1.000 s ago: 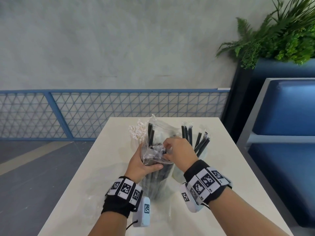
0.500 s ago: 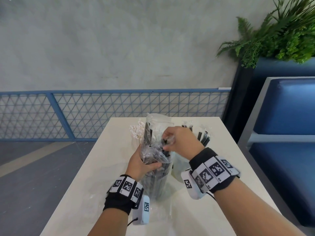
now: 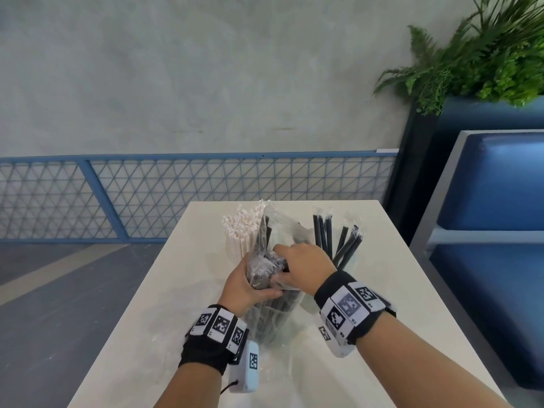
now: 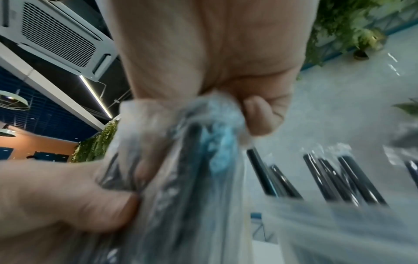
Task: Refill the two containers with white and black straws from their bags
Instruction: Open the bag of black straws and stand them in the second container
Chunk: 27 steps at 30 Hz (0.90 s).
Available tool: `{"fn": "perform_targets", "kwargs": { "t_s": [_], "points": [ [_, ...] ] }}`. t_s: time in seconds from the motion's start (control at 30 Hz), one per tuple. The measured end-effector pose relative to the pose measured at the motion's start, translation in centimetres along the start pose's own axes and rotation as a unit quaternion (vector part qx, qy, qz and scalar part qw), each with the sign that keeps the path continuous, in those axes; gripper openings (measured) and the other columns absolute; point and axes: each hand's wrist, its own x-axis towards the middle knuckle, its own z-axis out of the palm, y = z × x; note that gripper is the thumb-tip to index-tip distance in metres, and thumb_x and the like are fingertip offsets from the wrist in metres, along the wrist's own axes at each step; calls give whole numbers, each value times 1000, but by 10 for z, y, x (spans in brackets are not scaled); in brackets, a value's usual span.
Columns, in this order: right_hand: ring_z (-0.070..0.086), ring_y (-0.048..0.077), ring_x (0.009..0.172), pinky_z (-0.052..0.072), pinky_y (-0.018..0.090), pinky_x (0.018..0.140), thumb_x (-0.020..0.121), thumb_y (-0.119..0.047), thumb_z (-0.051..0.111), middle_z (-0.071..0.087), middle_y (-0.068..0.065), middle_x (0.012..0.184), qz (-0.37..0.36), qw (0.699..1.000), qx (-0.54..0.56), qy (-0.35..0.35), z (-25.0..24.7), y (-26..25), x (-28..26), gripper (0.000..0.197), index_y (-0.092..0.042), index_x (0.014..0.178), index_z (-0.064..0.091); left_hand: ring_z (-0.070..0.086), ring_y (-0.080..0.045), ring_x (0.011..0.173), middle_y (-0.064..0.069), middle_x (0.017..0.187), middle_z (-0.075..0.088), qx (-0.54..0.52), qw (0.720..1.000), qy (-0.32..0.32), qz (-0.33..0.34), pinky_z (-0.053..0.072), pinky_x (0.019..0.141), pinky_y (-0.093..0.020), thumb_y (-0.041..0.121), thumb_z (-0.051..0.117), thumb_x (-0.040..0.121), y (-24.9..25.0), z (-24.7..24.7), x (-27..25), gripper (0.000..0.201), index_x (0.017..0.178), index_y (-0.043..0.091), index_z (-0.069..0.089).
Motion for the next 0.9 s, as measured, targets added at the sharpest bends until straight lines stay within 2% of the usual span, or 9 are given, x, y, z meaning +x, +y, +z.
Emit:
{"fn": "perform_targets", "kwargs": {
  "t_s": [0.2, 0.3, 0.37, 0.47, 0.57, 0.63, 0.73, 0.8, 0.9],
  "points": [
    [61, 30, 94, 43, 29, 74, 87, -34, 59, 64, 14, 103, -7, 996, 79, 37, -7, 5, -1, 40, -11, 118, 51, 69, -14, 94, -3, 101, 71, -3, 1000, 18, 3, 54, 79, -24, 2, 87, 54, -1, -3, 3, 67, 111, 21, 56],
    [61, 28, 96, 47, 33, 80, 81, -45, 62, 65, 11, 105, -10, 989, 115, 98, -24, 9, -2, 49, -16, 120, 55, 69, -17, 96, -3, 100, 72, 4, 999, 36, -1, 55, 83, -32, 17, 90, 48, -4, -7, 4, 70, 111, 18, 58],
    [61, 27, 95, 48, 33, 80, 79, -47, 64, 66, 10, 104, -11, 981, 127, 147, -39, 12, -3, 50, -18, 119, 57, 69, -16, 97, -1, 100, 72, 14, 999, 47, -5, 54, 86, -33, 11, 89, 52, -5, -8, 4, 64, 109, 19, 59],
    [61, 25, 93, 49, 36, 85, 74, -42, 71, 66, 10, 103, -29, 952, 201, 228, -49, 16, -3, 48, -16, 113, 62, 69, -9, 92, 0, 99, 71, 21, 998, 60, -2, 54, 79, -23, 1, 85, 59, -4, -7, 5, 57, 106, 20, 59],
    [52, 12, 95, 39, 7, 87, 70, -36, 77, 54, 2, 107, -21, 900, 317, 299, -34, 10, -7, 50, -21, 114, 61, 68, -9, 91, 1, 97, 71, 17, 998, 63, -3, 53, 79, -23, 10, 87, 57, -3, -6, 6, 56, 104, 23, 59],
    [44, 2, 110, 28, -2, 94, 68, -35, 79, 44, -6, 121, 12, 849, 424, 316, -16, 0, -14, 66, -31, 126, 46, 68, -13, 95, -1, 99, 72, 9, 998, 65, -5, 53, 83, -30, 28, 89, 50, -2, -5, 5, 65, 108, 19, 60],
    [38, -7, 123, 27, 8, 104, 66, -31, 81, 41, -18, 132, 73, 785, 533, 308, 8, -13, -17, 82, -30, 132, 32, 69, -15, 95, -3, 100, 73, 22, 997, 69, -3, 55, 84, -32, 25, 88, 54, -1, -4, 3, 66, 112, 12, 61],
    [44, -8, 116, 33, 10, 102, 65, -31, 82, 46, -21, 126, 116, 788, 538, 275, 19, -14, -12, 79, -26, 128, 34, 69, -16, 94, -4, 99, 73, 29, 997, 70, -3, 55, 82, -31, 14, 86, 59, -2, -4, 2, 59, 111, 10, 60],
    [60, 9, 105, 49, 31, 97, 61, -34, 84, 64, -4, 115, 162, 793, 530, 252, 25, -10, -2, 78, -13, 126, 46, 69, -17, 95, -4, 101, 72, 24, 997, 69, -8, 55, 83, -32, 9, 86, 60, -2, -3, 2, 60, 113, 10, 59]
  ]
}}
